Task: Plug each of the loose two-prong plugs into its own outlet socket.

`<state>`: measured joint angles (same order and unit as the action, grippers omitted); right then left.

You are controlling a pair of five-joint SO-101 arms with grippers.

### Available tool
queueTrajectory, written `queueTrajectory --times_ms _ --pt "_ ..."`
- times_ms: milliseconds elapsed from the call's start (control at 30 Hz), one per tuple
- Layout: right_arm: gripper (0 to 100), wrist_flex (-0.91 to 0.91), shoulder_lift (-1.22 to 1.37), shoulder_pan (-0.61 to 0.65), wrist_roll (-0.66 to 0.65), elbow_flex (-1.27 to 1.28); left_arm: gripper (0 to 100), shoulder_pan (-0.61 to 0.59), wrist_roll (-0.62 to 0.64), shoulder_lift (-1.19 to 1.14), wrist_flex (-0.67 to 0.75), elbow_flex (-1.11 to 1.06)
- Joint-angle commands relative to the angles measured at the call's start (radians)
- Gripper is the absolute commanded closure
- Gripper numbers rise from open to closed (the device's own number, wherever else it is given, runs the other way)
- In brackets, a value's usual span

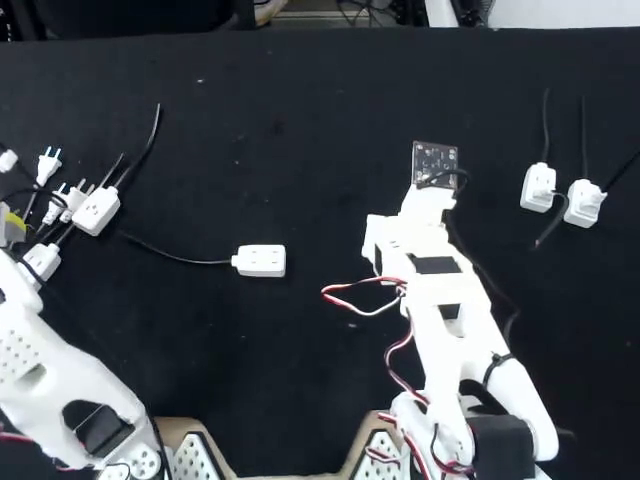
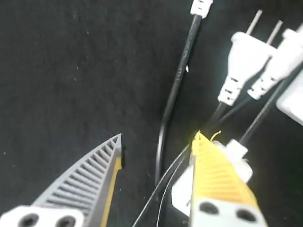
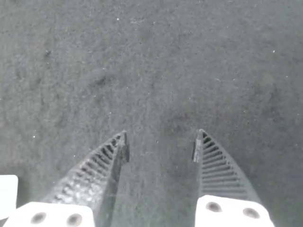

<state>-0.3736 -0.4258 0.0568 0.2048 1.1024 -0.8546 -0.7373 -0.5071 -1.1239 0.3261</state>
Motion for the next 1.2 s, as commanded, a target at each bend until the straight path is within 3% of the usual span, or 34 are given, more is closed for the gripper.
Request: queueTrajectory --times_ms 0,267,533,900,1167 --pt "78.7 0.015 -0.039 0.012 0.009 -0.025 76 0.021 -0.006 -0.081 -0.026 0.142" --pt "78.7 0.017 -0.039 0.012 0.009 -0.025 77 0.018 -0.005 -0.226 -0.025 0.219" --pt "78.7 0.017 -0.039 0.012 0.009 -0.027 98 0.021 -0.005 -0.276 -0.025 0.219" --pt "78.7 0.017 -0.039 0.012 0.009 -0.028 97 -0.033 -0.003 -0.143 -0.026 0.213" --pt "78.7 0.017 -0.039 0.012 0.009 -0.028 97 -0.024 -0.003 0.0 -0.207 0.22"
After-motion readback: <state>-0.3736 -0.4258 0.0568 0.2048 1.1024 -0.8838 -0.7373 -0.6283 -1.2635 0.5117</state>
